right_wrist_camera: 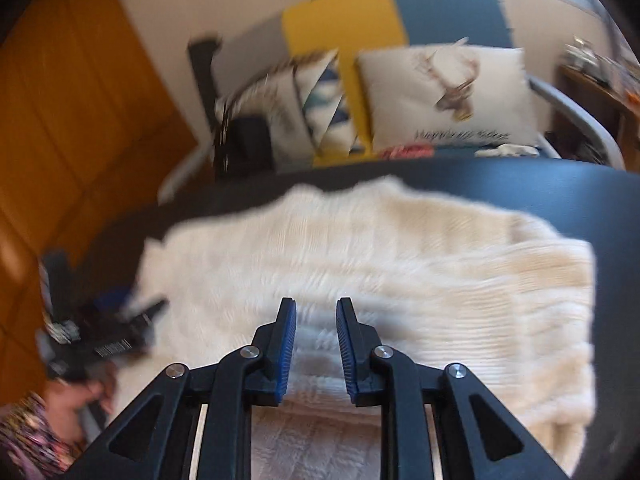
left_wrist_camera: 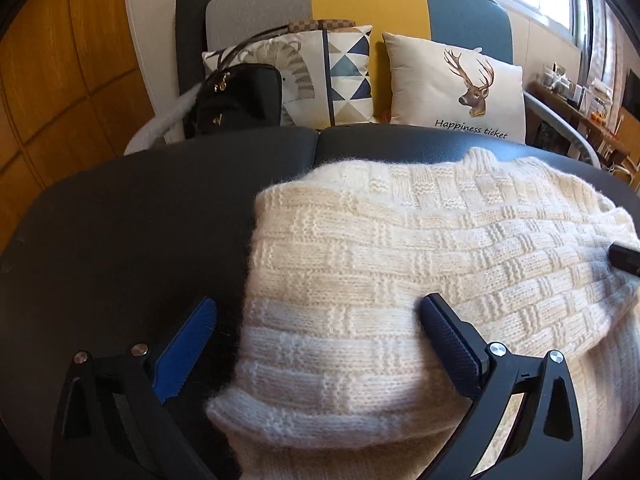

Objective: Fold clothes

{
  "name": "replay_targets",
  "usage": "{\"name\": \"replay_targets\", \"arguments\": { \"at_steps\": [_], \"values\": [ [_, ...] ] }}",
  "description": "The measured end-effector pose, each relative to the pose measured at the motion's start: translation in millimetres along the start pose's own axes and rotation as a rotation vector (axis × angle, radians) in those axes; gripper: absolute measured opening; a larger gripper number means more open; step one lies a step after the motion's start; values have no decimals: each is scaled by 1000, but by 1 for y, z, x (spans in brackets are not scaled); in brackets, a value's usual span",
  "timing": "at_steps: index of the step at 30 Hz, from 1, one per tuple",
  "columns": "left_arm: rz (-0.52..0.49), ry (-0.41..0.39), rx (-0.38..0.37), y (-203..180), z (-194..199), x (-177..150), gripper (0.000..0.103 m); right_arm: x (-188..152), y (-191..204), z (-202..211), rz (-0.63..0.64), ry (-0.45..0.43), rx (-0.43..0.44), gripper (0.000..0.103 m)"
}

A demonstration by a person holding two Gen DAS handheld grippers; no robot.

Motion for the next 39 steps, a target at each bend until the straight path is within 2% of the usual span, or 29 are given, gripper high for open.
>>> {"name": "replay_targets", "arguments": {
  "at_steps": [1, 3, 6, 8, 12, 14, 16, 18, 19, 20, 22, 24, 27, 31, 34, 37, 39],
  "values": [
    [-3, 2, 7, 0, -1, 0, 103, -5, -3, -7, 20, 24, -47, 18],
    [-8, 1, 15, 0, -1, 0, 103, -11, -18, -3, -3, -1, -74, 17],
    [-9, 1, 13, 1, -3, 0, 103, -19, -53, 11, -126, -57, -104, 16],
    [2, 8, -3, 2, -6, 0, 102, -23, -66, 12, -192, -78, -68, 12],
    [21, 19, -30, 3, -7, -1, 103, -19, -67, 9, -194, -77, -54, 12],
    [42, 36, -70, 5, -7, -1, 103, -18, -65, 9, -192, -70, -41, 13],
    [102, 87, -129, 13, -5, -1, 103, -17, -64, 16, -221, -68, 4, 15],
    [132, 81, -121, 18, 8, -3, 103, -17, -61, 34, -264, -92, 51, 18],
    [135, 56, -106, 19, 17, -5, 103, -18, -57, 45, -271, -111, 73, 24],
    [136, 20, -90, 20, 28, -7, 103, -20, -52, 53, -269, -118, 97, 24],
    [129, -11, -95, 14, 45, -15, 103, -31, -37, 62, -237, -85, 149, 24],
    [104, -20, -112, -1, 61, -26, 103, -44, -18, 63, -179, -36, 167, 24],
    [9, -32, -115, -28, 80, -41, 103, -66, 14, 59, -92, 16, 172, 24],
    [-217, -32, -26, -58, 87, -58, 103, -97, 42, 46, 50, 77, 101, 24],
    [-342, -43, 35, -65, 88, -65, 103, -107, 42, 49, 154, 64, 15, 22],
    [-374, -77, 50, -54, 93, -68, 103, -118, 20, 61, 176, 60, -61, 22],
    [-385, -101, 53, -45, 97, -72, 103, -126, 1, 73, 134, 43, -62, 22]
  ]
}}
Point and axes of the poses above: each gripper's, at about its wrist camera, not at the fingertips, and z roughly against the way its jaws point, y to its left, x to its top, the point moved 8 cm from there along -z, roughly the way its jaws point, and after that the axes turned 1 degree about -z, right-handed, at the moved point
